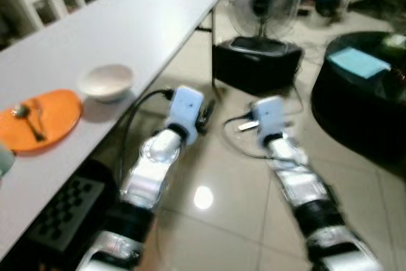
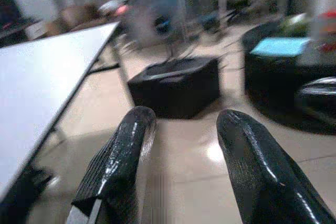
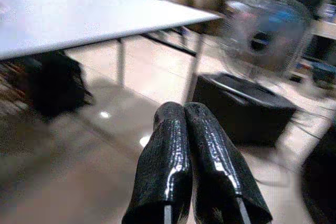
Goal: Setting the table
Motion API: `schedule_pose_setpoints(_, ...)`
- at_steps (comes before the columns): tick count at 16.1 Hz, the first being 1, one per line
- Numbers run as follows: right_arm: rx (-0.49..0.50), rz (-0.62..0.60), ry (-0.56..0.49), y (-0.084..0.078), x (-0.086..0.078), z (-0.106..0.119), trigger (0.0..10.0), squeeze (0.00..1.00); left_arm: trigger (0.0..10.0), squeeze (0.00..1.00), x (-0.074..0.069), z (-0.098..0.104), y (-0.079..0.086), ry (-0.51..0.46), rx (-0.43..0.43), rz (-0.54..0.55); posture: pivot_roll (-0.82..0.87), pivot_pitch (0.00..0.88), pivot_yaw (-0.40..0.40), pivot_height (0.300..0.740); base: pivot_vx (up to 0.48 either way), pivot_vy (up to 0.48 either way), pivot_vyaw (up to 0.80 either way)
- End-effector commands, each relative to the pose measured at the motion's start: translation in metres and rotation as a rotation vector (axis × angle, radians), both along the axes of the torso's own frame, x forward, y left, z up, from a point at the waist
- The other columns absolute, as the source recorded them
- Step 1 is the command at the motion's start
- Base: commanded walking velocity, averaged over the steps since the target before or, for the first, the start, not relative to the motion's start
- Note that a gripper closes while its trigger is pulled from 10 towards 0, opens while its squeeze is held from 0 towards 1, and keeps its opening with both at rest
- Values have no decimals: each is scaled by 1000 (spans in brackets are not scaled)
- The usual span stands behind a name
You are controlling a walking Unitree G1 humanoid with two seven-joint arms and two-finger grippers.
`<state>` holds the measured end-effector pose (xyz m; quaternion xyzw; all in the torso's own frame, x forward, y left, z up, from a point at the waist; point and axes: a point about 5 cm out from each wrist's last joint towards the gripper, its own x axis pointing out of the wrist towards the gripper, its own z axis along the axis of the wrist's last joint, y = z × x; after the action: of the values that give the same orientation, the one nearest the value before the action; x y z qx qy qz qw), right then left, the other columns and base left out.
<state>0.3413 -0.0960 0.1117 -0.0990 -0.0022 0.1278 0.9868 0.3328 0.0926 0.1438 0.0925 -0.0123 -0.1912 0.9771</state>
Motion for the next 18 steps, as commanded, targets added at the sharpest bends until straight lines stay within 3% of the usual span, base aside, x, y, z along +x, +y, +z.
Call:
schedule_pose_setpoints(1,-23,-37,-19,-16,2,4,10000,0,10000,0,0,4,-10,-12,0,-28,-47,25,65,740,472,0,0)
schedule_pose_setpoints(7,-33,-35,-29,-16,3,7,10000,0,10000,0,1,4,-15,-18,8,-50,-58,26,64,740,471,0,0)
schedule_pose_setpoints(18,-60,-138,24,-20,12,10,10000,0,10000,0,7,0,-18,10,10,-51,-85,17,79,740,477,0,0)
